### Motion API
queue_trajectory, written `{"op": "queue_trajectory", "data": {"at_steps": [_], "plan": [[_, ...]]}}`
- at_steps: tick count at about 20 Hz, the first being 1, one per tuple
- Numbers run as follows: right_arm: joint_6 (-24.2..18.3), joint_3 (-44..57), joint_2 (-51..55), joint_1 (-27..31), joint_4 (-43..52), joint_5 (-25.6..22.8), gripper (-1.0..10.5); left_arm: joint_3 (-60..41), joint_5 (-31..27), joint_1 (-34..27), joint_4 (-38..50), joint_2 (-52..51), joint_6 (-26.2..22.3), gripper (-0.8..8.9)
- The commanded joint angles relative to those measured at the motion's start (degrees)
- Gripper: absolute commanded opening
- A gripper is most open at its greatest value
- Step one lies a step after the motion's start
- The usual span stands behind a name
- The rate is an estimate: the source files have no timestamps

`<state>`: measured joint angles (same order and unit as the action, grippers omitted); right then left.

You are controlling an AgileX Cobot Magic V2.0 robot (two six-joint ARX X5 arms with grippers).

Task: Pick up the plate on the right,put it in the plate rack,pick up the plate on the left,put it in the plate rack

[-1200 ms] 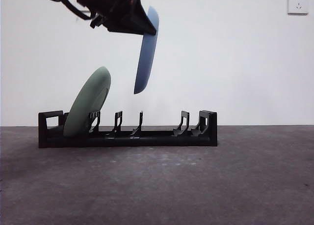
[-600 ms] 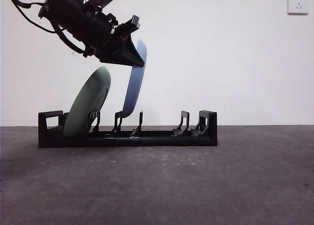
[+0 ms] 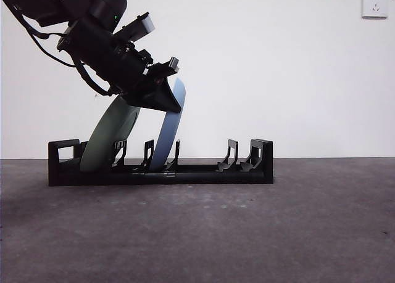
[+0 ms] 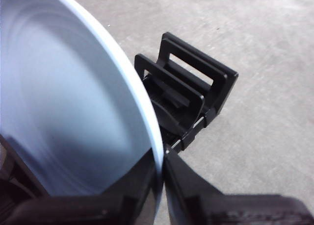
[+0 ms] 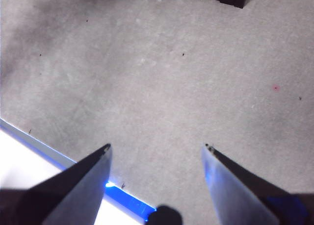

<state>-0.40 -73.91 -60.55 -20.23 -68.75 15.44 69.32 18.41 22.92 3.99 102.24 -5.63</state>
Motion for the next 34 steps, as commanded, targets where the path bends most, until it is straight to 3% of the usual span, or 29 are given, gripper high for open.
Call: {"op": "queue_trajectory", "data": {"at_steps": [1,4,7,15,23,28,34], "plan": [[0.4,0.6,0.1,0.0,0.4,0.2,3.1,-0.2,-0.5,-0.1,-0.3,1.3,-0.6,0.00],[0.4,0.6,0.1,0.0,1.2,0.2,3.1,-0.2,-0.4,0.0,-0.3,1.3,-0.6,0.16],[0.4,0.6,0.1,-0.1,1.3,0.2,3.1,-0.2,-0.2,0.4,-0.3,1.3,-0.5,2.23],[0.2,0.6,0.1,0.0,1.3,0.2,3.1,-0.2,0.0,2.3,-2.0,0.4,-0.3,2.30],[-1.1,0.6,0.1,0.0,1.6,0.2,3.1,-0.2,0.0,3.3,-7.1,-8.7,-0.4,2.30],[-1.9,0.6,0.1,0.0,1.9,0.8,3.1,-0.2,0.0,3.5,-19.5,-18.4,-0.3,2.29],[-3.7,0.6,0.1,0.0,4.7,8.1,3.1,-0.2,0.0,3.5,-40.8,-33.9,1.0,2.20]]}}
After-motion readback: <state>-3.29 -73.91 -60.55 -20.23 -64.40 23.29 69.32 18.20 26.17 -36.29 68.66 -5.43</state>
